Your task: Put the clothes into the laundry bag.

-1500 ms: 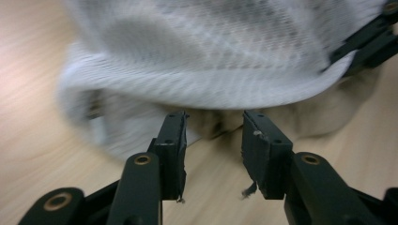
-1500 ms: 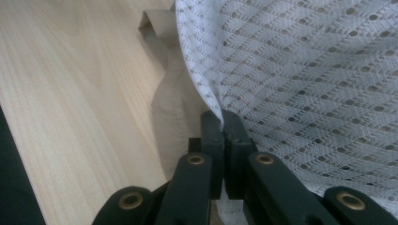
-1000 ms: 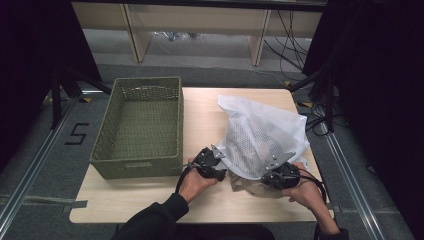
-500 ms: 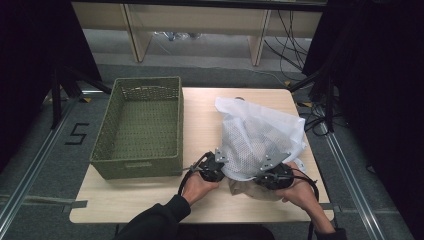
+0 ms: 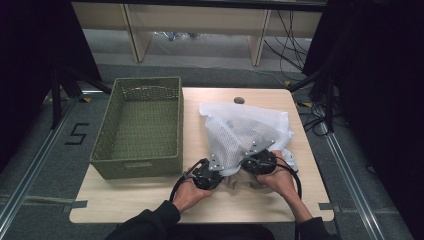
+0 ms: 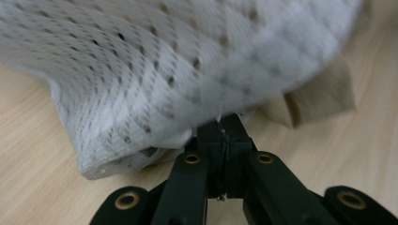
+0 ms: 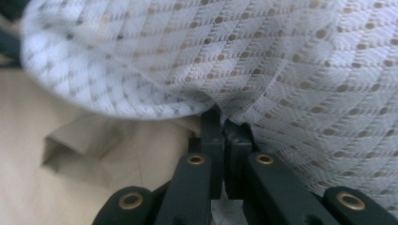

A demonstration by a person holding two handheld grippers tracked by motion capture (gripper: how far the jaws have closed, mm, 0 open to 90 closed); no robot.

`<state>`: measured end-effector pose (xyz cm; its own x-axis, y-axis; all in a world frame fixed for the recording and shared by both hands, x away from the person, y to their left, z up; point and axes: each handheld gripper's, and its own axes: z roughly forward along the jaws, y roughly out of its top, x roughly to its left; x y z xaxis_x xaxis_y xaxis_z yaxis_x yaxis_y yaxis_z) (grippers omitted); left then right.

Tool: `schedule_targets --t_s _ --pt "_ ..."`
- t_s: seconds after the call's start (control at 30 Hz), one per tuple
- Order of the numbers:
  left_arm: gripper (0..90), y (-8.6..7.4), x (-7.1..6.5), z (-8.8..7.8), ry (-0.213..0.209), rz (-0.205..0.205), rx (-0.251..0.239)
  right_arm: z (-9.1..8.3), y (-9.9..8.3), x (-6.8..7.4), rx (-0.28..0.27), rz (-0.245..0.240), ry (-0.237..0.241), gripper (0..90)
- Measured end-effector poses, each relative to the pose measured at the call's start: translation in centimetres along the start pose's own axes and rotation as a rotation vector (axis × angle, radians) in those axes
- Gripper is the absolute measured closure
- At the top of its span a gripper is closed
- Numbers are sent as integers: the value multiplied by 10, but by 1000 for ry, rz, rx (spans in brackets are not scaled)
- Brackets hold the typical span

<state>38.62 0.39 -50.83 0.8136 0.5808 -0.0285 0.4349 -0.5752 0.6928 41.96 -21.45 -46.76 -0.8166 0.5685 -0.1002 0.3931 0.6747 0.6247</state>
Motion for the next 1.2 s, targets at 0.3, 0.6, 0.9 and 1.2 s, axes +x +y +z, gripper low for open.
schedule_targets --t_s 0.3,0.6,0.9,1.2 --pt "889 -15 1 -19 25 39 26 29 33 -7 -21 32 -55 900" --pt "888 -21 3 -30 -13 14 27 51 50 -43 -17 66 -139 900" --pt "879 -25 10 -35 8 17 40 34 45 -36 -6 24 -102 900" --pt "871 -26 15 -41 38 33 32 -2 34 -23 -17 -32 -43 900"
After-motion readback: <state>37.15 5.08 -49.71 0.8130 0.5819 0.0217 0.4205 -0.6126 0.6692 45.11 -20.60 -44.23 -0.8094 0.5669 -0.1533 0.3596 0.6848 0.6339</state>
